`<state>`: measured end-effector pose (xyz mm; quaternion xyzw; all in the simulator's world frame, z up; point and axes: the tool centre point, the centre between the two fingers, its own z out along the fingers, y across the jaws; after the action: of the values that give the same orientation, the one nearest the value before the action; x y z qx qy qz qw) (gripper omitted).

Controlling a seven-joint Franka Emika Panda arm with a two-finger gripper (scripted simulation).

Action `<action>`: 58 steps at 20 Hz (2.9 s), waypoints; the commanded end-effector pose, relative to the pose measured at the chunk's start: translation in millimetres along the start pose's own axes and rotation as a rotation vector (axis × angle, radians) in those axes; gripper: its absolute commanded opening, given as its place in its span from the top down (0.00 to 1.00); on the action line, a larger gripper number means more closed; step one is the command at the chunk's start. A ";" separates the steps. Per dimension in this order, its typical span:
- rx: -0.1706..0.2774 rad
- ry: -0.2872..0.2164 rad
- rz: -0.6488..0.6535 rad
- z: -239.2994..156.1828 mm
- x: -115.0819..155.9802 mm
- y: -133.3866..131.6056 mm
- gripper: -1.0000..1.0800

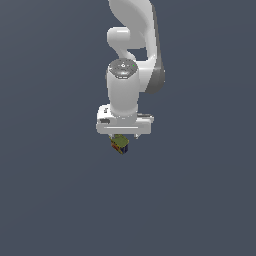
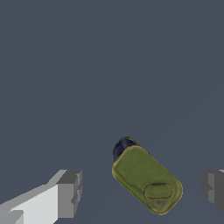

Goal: Pick up the object and move it to a goal position.

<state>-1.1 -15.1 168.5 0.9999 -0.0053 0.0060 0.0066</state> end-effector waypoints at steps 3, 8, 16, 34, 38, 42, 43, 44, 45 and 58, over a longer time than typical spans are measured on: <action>-0.001 -0.001 -0.003 -0.4 -0.2 0.5 0.04; -0.013 -0.007 -0.034 -4.1 -2.5 5.3 0.04; -0.016 -0.009 -0.044 -5.1 -3.3 6.7 0.04; -0.007 -0.012 -0.314 18.3 -16.8 15.9 0.04; -0.003 -0.012 -0.413 26.6 -22.0 18.8 0.04; 0.002 -0.012 -0.512 34.6 -27.5 21.5 0.04; 0.003 -0.012 -0.536 36.6 -28.9 22.2 0.04; 0.004 -0.011 -0.561 38.6 -30.3 22.8 0.04; 0.005 -0.011 -0.586 40.5 -31.7 23.4 0.04; 0.016 -0.007 -0.807 57.4 -44.7 28.3 0.04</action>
<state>-44.4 -43.4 112.1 0.9252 0.3794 -0.0006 0.0010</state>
